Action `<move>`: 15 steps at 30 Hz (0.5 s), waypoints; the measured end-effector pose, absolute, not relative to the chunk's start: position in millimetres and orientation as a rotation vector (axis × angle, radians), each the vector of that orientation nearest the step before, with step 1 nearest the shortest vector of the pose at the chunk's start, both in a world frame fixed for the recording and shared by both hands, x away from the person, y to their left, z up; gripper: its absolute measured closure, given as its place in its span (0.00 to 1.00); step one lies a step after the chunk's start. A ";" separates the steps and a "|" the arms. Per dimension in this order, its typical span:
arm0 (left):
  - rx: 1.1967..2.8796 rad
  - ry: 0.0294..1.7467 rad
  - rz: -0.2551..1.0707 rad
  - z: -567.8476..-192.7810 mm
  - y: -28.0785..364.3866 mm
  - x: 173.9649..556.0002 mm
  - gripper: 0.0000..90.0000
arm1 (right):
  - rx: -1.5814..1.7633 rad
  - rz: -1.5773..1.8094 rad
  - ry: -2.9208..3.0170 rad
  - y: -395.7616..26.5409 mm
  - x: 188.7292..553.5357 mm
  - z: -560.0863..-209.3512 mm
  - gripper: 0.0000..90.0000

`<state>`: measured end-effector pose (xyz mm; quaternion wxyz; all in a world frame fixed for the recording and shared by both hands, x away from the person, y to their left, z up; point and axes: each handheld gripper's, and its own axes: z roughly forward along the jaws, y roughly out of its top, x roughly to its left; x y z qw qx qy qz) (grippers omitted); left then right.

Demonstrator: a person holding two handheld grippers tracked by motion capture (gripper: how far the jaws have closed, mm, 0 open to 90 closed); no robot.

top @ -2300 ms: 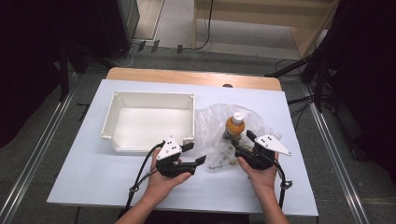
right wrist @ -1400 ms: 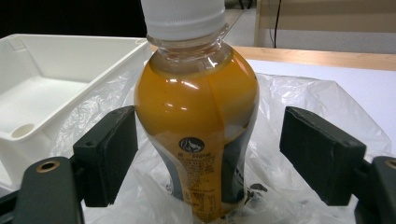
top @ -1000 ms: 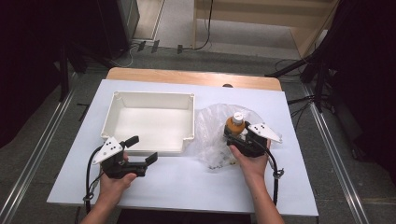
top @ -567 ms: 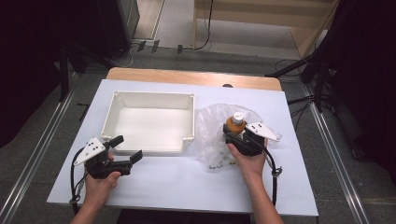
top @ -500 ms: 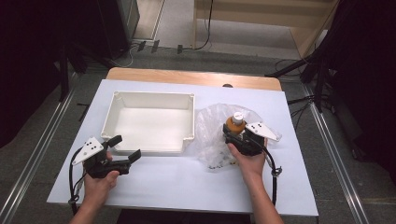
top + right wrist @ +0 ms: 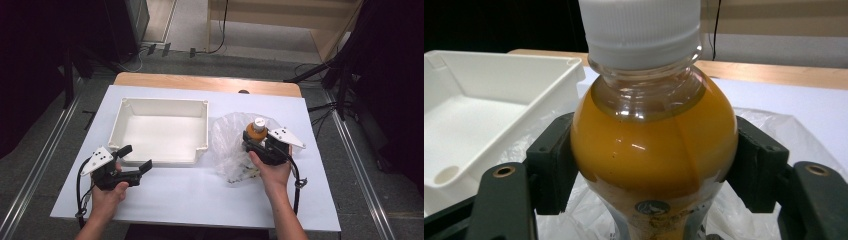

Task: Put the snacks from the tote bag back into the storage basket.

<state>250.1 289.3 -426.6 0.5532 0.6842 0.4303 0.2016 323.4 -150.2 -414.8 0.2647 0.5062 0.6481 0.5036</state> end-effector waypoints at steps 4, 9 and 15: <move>1.605 1.024 0.472 -425.9 292.2 250.0 0.06 | 1.361 1.372 1.746 -154.5 320.6 -403.8 0.34; 1.597 1.027 0.464 -425.7 292.2 251.0 0.06 | 1.351 1.375 1.747 -158.6 317.6 -392.9 0.34; 1.601 1.017 0.460 -425.9 288.2 250.8 0.06 | 1.356 1.389 1.737 -162.9 315.0 -383.1 0.34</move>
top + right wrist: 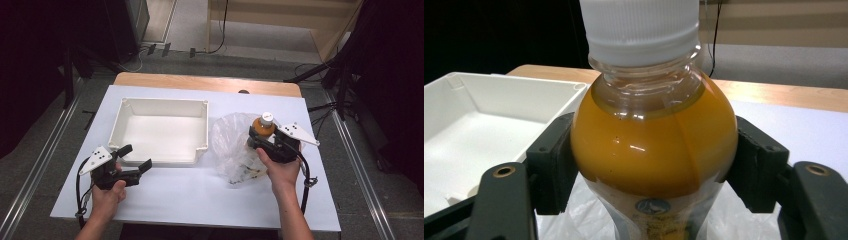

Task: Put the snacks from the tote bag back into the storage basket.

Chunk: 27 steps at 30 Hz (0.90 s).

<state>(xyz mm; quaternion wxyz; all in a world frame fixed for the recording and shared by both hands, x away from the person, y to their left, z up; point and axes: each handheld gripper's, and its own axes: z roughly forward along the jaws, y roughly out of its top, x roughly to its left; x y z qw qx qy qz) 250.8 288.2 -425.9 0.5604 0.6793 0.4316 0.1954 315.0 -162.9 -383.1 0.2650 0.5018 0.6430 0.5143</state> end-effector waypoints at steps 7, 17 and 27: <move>1.610 1.008 0.478 -424.9 287.4 250.1 0.06 | 1.333 1.389 1.734 -161.7 310.9 -369.5 0.34; 1.595 1.026 0.472 -426.2 290.6 251.8 0.06 | 1.322 1.402 1.719 -161.5 311.4 -355.6 0.34; 1.592 1.020 0.472 -426.5 290.2 251.9 0.06 | 1.299 1.409 1.700 -155.7 317.2 -339.9 0.34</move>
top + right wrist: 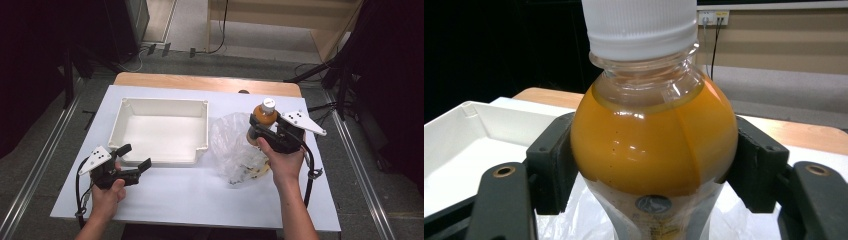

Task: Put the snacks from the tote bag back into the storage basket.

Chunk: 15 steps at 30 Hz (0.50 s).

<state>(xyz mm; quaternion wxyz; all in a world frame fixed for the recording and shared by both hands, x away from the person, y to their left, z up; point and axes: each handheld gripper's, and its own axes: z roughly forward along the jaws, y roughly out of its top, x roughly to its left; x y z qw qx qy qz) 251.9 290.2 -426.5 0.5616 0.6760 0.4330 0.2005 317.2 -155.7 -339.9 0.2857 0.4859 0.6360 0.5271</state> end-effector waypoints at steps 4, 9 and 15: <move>1.596 1.020 0.475 -425.8 290.4 250.5 0.06 | 1.294 1.407 1.706 -151.1 322.8 -339.4 0.34; 1.594 1.020 0.478 -426.0 291.3 250.4 0.06 | 1.300 1.417 1.711 -145.7 327.5 -339.6 0.34; 1.595 1.020 0.479 -426.2 291.8 250.0 0.06 | 1.292 1.427 1.725 -135.0 333.1 -338.6 0.34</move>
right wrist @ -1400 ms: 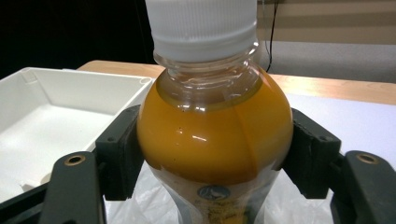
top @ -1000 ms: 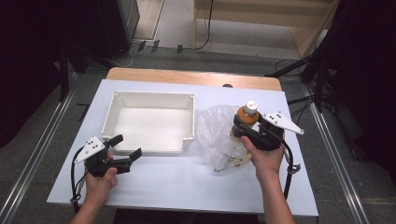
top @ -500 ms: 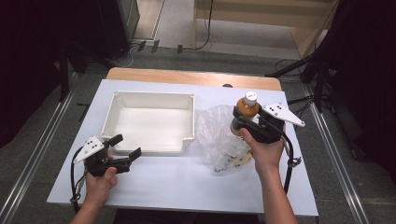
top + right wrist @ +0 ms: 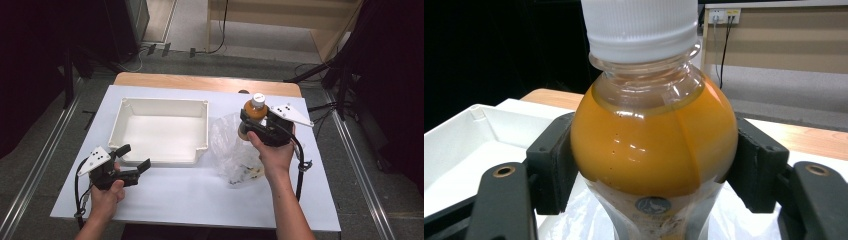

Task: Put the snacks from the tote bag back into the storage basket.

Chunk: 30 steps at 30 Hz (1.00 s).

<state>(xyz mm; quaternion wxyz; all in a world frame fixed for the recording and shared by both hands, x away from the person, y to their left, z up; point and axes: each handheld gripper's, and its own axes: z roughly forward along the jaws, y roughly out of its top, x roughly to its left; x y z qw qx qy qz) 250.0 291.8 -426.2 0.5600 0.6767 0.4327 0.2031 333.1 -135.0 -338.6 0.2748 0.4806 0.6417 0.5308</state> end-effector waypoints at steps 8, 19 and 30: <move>1.595 1.020 0.481 -425.8 292.7 249.9 0.06 | 1.274 1.438 1.731 -123.7 336.3 -334.8 0.34; 1.604 1.026 0.481 -427.8 293.4 250.4 0.06 | 1.261 1.446 1.752 -108.4 341.6 -333.8 0.34; 1.618 1.023 0.501 -429.8 294.2 250.4 0.06 | 1.252 1.458 1.775 -91.6 346.9 -337.2 0.34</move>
